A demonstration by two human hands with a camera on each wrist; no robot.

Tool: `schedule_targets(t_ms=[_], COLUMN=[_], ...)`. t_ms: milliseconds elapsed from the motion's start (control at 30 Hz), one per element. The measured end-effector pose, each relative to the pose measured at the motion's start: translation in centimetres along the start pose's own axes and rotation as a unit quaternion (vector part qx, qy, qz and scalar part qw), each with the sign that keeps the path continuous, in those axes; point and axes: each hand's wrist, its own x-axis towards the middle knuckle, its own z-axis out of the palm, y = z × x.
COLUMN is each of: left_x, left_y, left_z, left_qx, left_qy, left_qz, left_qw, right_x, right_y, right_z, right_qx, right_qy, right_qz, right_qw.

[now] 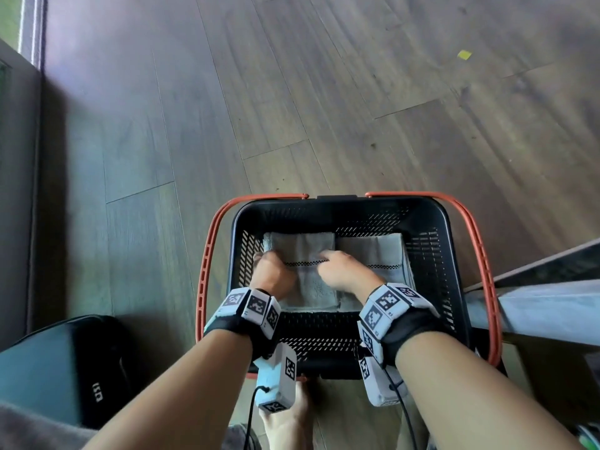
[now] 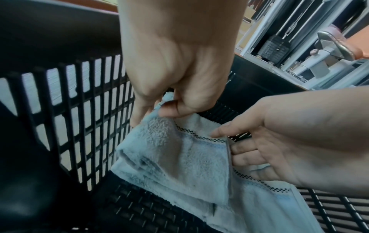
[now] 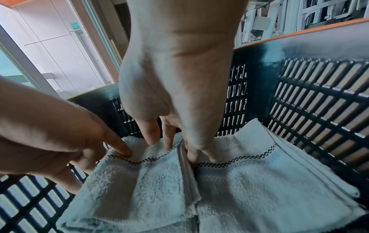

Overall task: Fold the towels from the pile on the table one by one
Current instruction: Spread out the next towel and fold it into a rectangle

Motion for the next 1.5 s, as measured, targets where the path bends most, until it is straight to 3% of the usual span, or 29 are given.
schedule_targets(t_ms=[67, 233, 400, 633, 767, 933, 1267, 1367, 1500], left_x=[-0.6, -3.7, -8.1, -20.9, -28.3, -34.4, -41.9, -44.4, -48.2], left_y=[0.5, 3.7, 10.3, 22.4, 26.2, 27.6, 28.2, 28.1, 27.1], left_z=[-0.1, -1.2, -2.3, -4.6, -5.4, -5.1, 0.0, 3.0, 8.2], left_qx=[0.014, 0.006, -0.071, -0.184, -0.181, -0.162, 0.007, 0.07, 0.16], left_qy=[-0.007, 0.093, 0.145, 0.148, 0.113, 0.042, -0.113, -0.186, -0.246], left_qz=[0.0, 0.052, 0.126, 0.332, 0.407, 0.457, 0.539, 0.554, 0.589], left_qw=[1.0, 0.994, 0.979, 0.913, 0.888, 0.874, 0.834, 0.808, 0.753], right_x=[-0.2, -2.4, -9.7, -26.0, -35.2, -43.0, -51.8, -54.1, -56.8], right_y=[0.3, 0.1, -1.6, -1.3, 0.3, 1.8, 7.5, 11.1, 17.3], right_z=[-0.2, -1.5, -7.1, -14.2, -15.9, -15.9, -13.8, -11.9, -7.4], right_qx=[-0.018, -0.023, 0.009, 0.116, 0.163, 0.216, 0.229, 0.212, 0.216], right_qy=[-0.006, 0.029, 0.162, 0.365, 0.467, 0.533, 0.592, 0.6, 0.592], right_qz=[0.006, 0.014, -0.009, -0.015, 0.002, 0.026, 0.107, 0.158, 0.236], right_qw=[1.0, 0.999, 0.987, 0.924, 0.869, 0.818, 0.766, 0.755, 0.74])
